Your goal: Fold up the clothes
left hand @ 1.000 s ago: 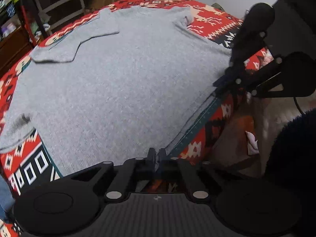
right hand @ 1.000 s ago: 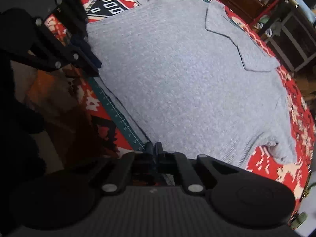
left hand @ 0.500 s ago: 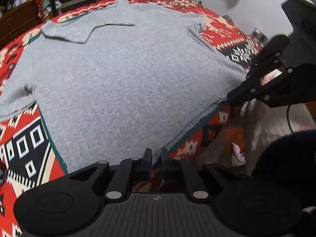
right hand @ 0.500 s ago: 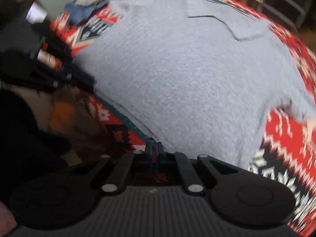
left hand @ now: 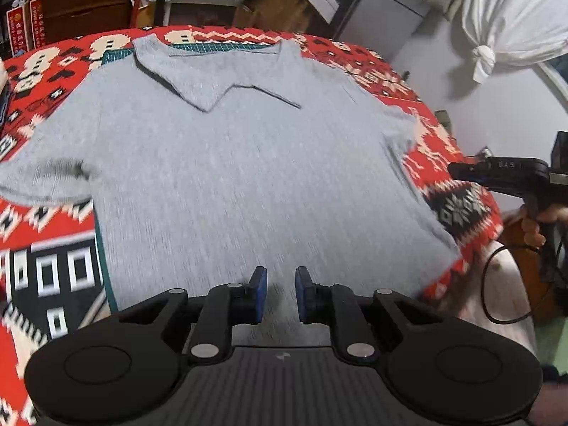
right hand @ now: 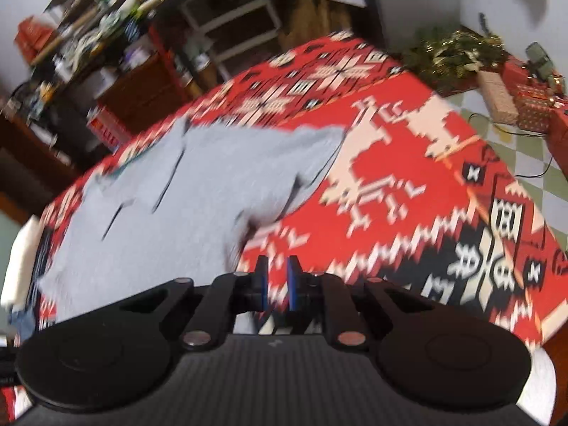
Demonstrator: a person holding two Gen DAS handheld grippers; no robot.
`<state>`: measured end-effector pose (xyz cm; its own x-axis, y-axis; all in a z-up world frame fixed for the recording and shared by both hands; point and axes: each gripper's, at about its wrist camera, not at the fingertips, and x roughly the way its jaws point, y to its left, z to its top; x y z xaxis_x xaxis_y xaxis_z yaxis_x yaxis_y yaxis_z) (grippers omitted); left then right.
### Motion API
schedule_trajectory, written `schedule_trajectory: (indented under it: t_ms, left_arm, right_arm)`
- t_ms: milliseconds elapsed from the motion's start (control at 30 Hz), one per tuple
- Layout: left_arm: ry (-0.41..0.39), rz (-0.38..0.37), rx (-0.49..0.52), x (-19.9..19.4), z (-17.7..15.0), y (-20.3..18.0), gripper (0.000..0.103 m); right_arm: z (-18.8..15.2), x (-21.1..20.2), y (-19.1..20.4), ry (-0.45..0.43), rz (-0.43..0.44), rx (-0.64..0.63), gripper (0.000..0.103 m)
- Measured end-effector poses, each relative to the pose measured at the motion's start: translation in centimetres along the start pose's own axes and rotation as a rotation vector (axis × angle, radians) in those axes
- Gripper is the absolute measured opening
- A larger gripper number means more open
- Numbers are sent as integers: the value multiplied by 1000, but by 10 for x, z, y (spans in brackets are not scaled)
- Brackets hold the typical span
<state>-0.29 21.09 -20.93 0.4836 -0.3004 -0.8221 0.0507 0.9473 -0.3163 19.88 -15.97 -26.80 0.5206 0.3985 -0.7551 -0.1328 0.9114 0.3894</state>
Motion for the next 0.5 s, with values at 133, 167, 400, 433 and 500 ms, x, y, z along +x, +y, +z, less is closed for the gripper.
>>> schedule_trajectory:
  t_ms: [133, 167, 400, 433, 500]
  left_arm:
    - [20, -5, 18, 10, 17, -2, 15]
    - [24, -1, 29, 11, 21, -2, 15]
    - [57, 15, 32, 17, 35, 6, 15]
    - [63, 20, 31, 18, 36, 7, 15]
    - [72, 24, 23, 20, 36, 10, 15]
  right_arm:
    - [5, 24, 11, 1, -33, -76, 19]
    - [4, 30, 16, 6, -46, -112, 19]
    - [-1, 68, 38, 1, -100, -250, 31]
    - [0, 71, 39, -7, -102, -254, 32]
    - [2, 74, 40, -19, -92, -248, 31]
